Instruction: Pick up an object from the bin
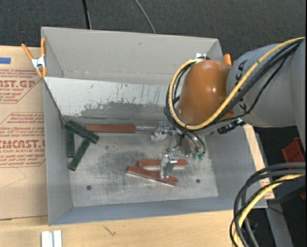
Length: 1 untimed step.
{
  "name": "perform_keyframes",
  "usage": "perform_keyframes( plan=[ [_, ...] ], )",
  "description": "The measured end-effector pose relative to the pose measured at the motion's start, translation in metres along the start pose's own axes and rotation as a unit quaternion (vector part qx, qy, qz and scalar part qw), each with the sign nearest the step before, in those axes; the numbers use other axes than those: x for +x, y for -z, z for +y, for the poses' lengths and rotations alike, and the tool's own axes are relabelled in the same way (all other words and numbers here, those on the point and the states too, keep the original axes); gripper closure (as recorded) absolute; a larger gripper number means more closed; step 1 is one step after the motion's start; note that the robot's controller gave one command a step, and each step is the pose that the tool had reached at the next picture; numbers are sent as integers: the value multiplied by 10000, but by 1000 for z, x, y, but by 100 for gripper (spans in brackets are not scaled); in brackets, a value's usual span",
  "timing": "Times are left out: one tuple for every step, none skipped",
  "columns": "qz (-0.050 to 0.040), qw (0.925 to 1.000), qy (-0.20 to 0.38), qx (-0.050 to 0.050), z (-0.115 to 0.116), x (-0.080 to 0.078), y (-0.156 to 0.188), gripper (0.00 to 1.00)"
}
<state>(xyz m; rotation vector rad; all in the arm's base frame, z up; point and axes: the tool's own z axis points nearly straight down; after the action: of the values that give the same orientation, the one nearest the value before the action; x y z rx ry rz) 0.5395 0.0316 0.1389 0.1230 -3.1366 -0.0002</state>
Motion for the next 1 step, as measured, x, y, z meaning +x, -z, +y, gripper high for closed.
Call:
perform_keyframes(
  plan=[
    [-13,9979,-652,-4,0,23,0,0]
  ],
)
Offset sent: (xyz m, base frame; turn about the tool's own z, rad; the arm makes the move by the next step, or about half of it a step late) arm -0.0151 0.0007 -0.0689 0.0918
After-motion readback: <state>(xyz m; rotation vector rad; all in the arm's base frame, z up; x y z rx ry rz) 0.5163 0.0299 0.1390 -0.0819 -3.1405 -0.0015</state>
